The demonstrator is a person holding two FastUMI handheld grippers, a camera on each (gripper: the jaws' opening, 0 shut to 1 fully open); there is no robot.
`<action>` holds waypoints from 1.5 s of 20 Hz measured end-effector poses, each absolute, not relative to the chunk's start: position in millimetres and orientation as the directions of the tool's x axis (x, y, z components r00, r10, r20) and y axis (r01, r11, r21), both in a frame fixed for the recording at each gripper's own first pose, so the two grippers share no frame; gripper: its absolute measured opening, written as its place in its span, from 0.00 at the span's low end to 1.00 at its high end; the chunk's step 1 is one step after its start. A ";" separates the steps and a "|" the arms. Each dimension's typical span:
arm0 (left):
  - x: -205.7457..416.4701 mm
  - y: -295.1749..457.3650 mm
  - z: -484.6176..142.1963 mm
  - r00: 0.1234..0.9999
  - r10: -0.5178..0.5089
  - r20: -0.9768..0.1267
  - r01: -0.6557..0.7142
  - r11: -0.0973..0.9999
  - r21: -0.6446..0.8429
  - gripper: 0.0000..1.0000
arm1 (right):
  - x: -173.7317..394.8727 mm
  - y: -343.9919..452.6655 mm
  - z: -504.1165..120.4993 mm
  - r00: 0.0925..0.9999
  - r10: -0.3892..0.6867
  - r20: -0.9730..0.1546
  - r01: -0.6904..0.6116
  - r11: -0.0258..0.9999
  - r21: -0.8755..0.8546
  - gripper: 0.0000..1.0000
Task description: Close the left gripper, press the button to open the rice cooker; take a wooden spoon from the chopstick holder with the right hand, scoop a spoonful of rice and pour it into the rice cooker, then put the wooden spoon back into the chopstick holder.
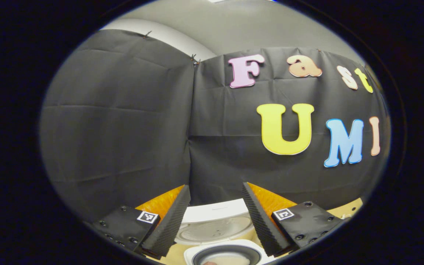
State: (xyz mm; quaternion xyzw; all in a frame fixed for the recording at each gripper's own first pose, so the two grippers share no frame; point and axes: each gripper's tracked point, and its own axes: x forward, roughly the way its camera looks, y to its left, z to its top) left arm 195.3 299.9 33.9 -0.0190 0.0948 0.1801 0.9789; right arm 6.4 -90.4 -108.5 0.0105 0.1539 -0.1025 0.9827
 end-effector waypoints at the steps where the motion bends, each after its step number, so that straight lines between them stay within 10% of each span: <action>1: 204.3 304.3 27.8 0.914 0.351 -0.206 -0.359 0.933 -0.002 0.97 | 3.1 -90.5 -109.5 0.930 -0.207 -0.304 0.211 0.977 -0.019 1.00; 13: 223.3 315.0 -20.5 0.886 0.348 -0.306 -0.378 0.925 -0.043 0.99 | -4.1 -82.5 -106.2 0.932 -0.191 -0.308 0.194 0.981 -0.022 0.99; 30: 88.9 205.4 -72.9 0.894 0.258 -0.367 -0.316 0.943 -0.107 0.93 | 39.1 -48.4 -104.4 0.953 0.029 -0.300 -0.022 0.999 0.028 0.99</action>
